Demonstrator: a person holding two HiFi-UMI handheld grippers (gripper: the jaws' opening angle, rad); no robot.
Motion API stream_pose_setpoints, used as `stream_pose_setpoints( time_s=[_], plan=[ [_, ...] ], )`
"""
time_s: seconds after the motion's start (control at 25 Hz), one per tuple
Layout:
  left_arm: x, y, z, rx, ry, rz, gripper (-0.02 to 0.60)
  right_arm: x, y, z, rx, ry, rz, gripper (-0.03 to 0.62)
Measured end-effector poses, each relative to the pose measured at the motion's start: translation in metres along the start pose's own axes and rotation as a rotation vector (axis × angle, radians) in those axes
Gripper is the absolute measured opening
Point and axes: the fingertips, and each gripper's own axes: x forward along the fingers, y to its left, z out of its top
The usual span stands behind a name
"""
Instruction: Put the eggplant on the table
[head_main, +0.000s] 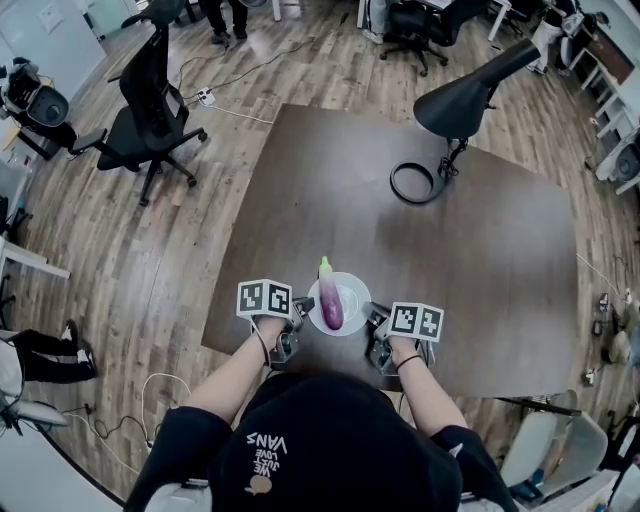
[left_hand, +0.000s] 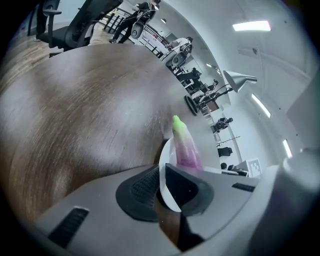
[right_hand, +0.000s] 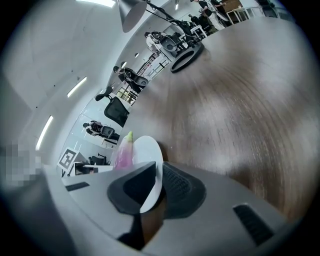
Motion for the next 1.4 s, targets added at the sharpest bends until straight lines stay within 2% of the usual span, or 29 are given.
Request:
stream_pose_setpoints(
  time_s=[0.4,0.68,0.96,1.12,1.4],
  plan=[
    [0.0,-0.001,0.0,-0.015,0.014,0.012,0.043,0.0,-0.001,0.003,-0.002,0.03,-0.041,0.037],
    [-0.002,-0.002,0.001,0.011,0.01,0.042,0.043,0.0,-0.001,0.002,0.007,0.035,-0.045,0.038],
    [-0.009,-0.001,0.002,-0.004,-0.019,0.02,0.06,-0.005,-0.002,0.001,0.005,0.025,-0.057,0.039],
    [-0.011,0.001,0.001,-0.014,-0.028,0.017,0.061,-0.008,-0.002,0.002,-0.009,0.025,-0.06,0.075],
    [-0.013,0.0,0.002,-0.015,-0.041,0.017,0.061,-0.011,-0.001,0.002,-0.025,0.026,-0.058,0.094]
  ],
)
